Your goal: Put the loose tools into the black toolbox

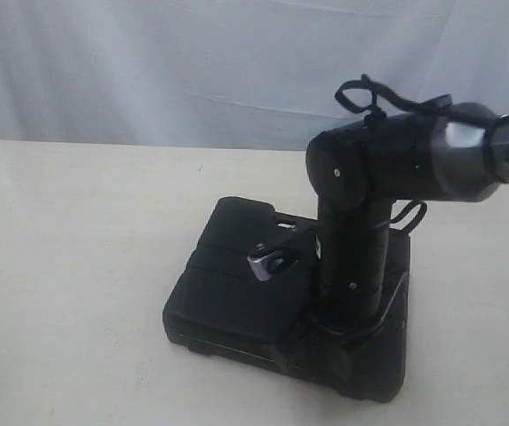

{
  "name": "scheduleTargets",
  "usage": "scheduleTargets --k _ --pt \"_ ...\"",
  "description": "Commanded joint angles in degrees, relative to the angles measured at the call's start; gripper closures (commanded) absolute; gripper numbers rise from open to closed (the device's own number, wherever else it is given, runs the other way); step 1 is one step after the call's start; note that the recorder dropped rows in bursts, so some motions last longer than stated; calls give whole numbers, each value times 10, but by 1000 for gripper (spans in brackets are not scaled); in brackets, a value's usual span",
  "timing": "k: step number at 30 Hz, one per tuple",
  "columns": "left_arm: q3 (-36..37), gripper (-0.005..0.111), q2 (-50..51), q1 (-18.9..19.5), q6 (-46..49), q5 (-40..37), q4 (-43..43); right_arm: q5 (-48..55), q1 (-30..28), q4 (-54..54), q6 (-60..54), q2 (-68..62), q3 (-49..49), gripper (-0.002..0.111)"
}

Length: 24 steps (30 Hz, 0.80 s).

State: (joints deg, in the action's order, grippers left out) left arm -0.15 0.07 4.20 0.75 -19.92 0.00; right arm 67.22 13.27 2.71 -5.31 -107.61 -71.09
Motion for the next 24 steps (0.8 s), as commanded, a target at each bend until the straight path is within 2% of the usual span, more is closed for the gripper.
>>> scheduleTargets --k 1,10,17,24 --pt "1 107 -1 -3 -3 3 0 27 -3 4 -10 56 1 108" --pt "1 107 -1 -3 -3 3 0 27 -3 -4 -9 247 21 108" --pt "1 107 -1 -3 -3 3 0 27 -3 0 44 424 162 108" --pt "1 107 -1 -3 -3 3 0 -237 -3 1 50 517 295 108"
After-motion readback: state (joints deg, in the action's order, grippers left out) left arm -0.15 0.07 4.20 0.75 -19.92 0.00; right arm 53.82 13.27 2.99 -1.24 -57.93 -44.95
